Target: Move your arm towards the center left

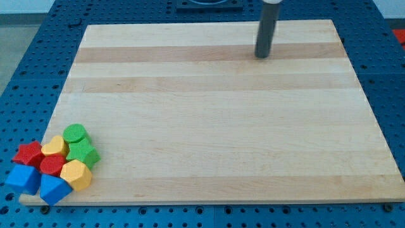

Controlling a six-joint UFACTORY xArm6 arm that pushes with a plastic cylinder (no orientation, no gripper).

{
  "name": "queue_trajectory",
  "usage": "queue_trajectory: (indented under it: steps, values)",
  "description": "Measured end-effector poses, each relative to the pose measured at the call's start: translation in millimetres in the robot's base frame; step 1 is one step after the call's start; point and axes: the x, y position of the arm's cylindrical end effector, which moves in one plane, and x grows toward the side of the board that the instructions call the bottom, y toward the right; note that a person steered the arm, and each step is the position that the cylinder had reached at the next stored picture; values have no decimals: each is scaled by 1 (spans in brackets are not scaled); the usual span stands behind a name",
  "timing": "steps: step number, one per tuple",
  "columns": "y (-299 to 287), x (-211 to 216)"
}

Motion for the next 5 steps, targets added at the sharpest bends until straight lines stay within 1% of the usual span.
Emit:
queue_trajectory:
  steps: [1,2,5]
  values:
    - [-55,2]
    - [-123,13]
    - [-351,63]
